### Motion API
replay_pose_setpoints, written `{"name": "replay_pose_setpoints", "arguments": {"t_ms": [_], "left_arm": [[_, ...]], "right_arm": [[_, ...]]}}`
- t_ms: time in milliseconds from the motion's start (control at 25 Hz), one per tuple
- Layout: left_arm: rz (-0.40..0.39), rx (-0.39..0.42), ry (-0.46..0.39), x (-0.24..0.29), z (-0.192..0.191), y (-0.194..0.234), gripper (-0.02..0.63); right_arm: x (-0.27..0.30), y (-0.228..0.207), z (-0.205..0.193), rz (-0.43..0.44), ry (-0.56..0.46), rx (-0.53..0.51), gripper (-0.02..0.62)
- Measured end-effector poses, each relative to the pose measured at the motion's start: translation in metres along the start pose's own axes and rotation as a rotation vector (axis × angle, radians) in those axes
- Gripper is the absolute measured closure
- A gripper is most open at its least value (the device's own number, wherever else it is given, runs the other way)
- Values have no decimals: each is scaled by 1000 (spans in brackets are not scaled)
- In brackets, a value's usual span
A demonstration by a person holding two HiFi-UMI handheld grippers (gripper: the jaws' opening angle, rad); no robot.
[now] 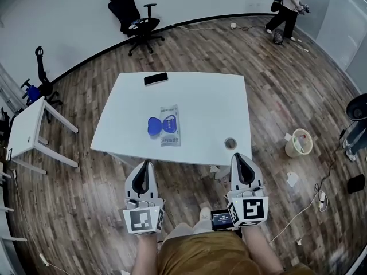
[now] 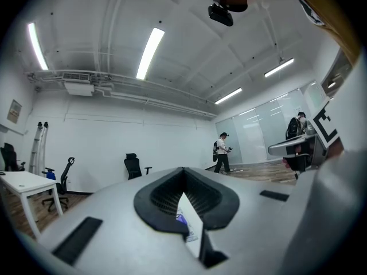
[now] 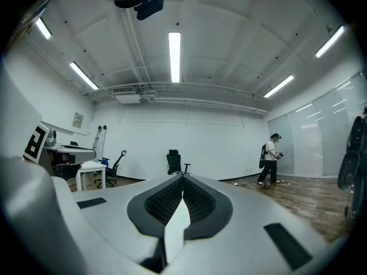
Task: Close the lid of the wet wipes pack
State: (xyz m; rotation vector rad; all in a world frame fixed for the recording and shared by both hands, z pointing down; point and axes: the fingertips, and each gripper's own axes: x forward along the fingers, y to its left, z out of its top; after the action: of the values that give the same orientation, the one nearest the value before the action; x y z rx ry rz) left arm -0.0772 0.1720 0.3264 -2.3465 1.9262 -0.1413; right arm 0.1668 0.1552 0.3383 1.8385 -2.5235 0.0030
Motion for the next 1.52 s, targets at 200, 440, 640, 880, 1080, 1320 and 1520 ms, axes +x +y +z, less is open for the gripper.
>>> {"name": "replay_pose_setpoints", "arguments": {"t_ms": [200, 440, 640, 880, 1080, 1320, 1520], "left_arm": [[3, 1, 11, 16, -3, -2, 598], [1, -8, 21, 42, -8, 5, 600], [-3, -24, 27, 74, -17, 19, 598], [-17, -33, 43, 117, -28, 41, 600], [-15, -41, 65, 146, -40, 69, 600], [-37, -56, 96, 173, -59, 92, 600], [-55, -61, 120, 188, -81, 110, 600]], "right_arm": [[14, -9, -3, 6, 9, 3, 586], [38, -16, -8, 2, 27, 4, 586], [70, -18, -8, -7, 28, -5, 585], [119, -15, -4, -13, 29, -13, 586], [152, -6, -6, -17, 41, -10, 584], [179, 2, -12, -43, 66, -15, 585], [190, 6, -29, -73, 106, -14, 584]]}}
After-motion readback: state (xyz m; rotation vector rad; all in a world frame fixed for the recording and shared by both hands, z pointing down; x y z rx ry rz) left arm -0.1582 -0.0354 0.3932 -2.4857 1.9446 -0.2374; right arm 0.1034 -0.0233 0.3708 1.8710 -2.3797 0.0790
